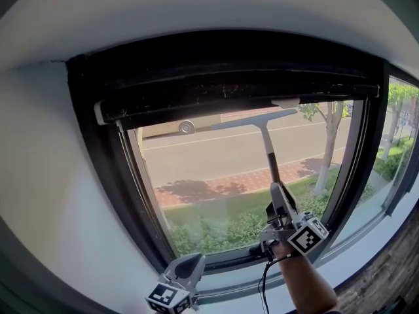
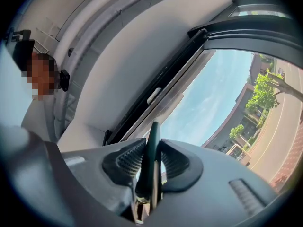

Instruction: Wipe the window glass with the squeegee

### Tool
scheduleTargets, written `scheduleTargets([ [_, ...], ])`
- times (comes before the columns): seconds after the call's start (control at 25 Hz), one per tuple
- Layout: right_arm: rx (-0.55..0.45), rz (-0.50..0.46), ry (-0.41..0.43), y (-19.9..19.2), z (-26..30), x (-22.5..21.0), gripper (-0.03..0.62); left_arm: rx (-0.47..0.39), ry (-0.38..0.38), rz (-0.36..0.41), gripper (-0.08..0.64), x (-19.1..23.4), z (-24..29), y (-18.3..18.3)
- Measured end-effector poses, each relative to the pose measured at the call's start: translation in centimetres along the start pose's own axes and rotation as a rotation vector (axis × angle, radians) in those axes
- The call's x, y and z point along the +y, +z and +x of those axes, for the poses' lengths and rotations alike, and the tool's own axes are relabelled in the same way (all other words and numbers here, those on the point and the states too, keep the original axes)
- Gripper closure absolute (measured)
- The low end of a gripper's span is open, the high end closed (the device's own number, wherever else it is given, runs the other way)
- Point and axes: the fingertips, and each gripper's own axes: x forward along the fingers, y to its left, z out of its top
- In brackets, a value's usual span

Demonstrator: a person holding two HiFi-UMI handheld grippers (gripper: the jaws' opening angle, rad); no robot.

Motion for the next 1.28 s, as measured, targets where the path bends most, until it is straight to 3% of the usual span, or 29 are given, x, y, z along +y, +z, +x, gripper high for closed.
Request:
scheduleTargets([
  [0.48,0.022,0.062,-0.052,-3.5,-4.0,-1.2,0.489,0.060,0.056,0.016,0.555,-0.6,-1.8,-1.7],
  [1.28,0.110,0.144,-0.136,-9.9,-12.0,-3.6,0.489,0.074,-0.004,0.028,0.555,-2.7,-1.2,-3.0],
])
